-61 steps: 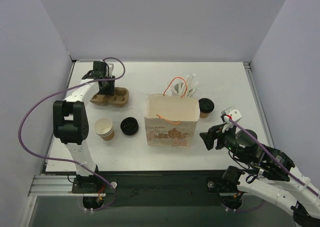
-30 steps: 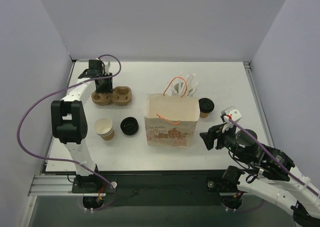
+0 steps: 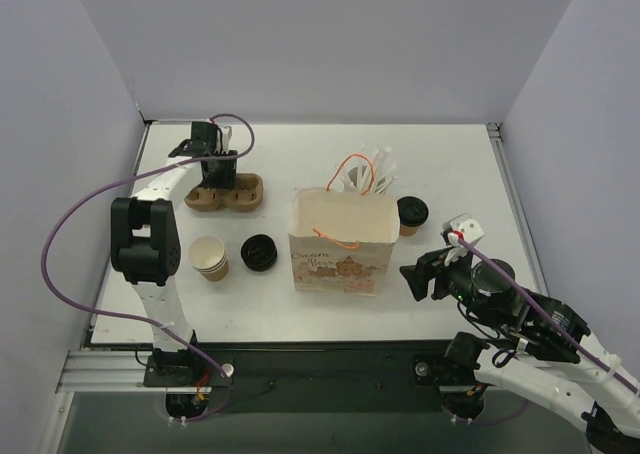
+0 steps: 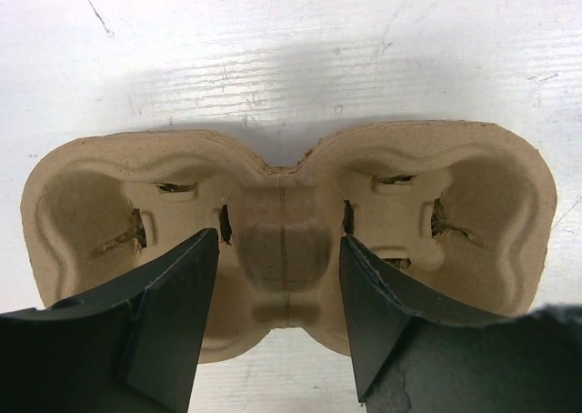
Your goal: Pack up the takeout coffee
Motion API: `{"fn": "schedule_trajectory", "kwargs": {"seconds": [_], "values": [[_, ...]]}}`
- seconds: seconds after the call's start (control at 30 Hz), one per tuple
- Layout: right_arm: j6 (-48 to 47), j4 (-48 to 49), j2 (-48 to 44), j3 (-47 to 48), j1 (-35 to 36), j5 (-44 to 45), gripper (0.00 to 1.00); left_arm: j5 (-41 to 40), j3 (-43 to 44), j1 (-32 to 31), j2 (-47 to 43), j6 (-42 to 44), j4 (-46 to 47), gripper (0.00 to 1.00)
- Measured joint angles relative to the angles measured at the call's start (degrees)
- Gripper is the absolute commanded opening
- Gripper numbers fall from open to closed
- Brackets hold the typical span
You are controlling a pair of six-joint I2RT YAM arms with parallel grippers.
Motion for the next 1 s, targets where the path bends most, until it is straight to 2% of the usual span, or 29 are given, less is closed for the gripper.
{"fn": "schedule_trajectory", "kwargs": {"seconds": [0.13, 0.27, 0.3, 0.37, 0.43, 0.53, 0.83, 1.0], "values": [[0.0, 0.0, 0.0, 0.0, 0.0, 0.0, 0.61, -0.33, 0.0, -0.02, 0.04, 0.04, 0.0, 0.58], [0.0, 0.0, 0.0, 0.0, 0.0, 0.0, 0.61, -0.59, 0.0, -0.07, 0.61, 0.04, 0.02, 0.42], [0.0, 0.0, -0.04, 0.0, 0.0, 0.02, 0.61, -0.7, 0.07, -0.11, 0.68, 0.07, 0.11, 0.34], [0.0, 0.0, -0.17, 0.0, 0.0, 0.02, 0.61, -1.01, 0.15, -0.26, 0.68, 0.28, 0.04, 0.31], [0.0, -0.02, -0.33, 0.0, 0.0, 0.07, 0.61, -1.42, 0.39, -0.33, 0.68, 0.26, -0.33, 0.34], [0.0, -0.04, -0.5, 0.0, 0.0, 0.11, 0.61, -1.9, 1.22, -0.44, 0.66, -0.24, -1.64, 0.44], [0.0, -0.04, -0.5, 0.0, 0.0, 0.37, 0.61, -1.46, 4.17, 0.61, 0.59, -3.98, -4.22, 0.44], [-0.02, -0.07, -0.46, 0.0, 0.0, 0.37, 0.61, 6.73, 2.6, 3.61, 0.42, -7.96, -3.19, 0.46]]}}
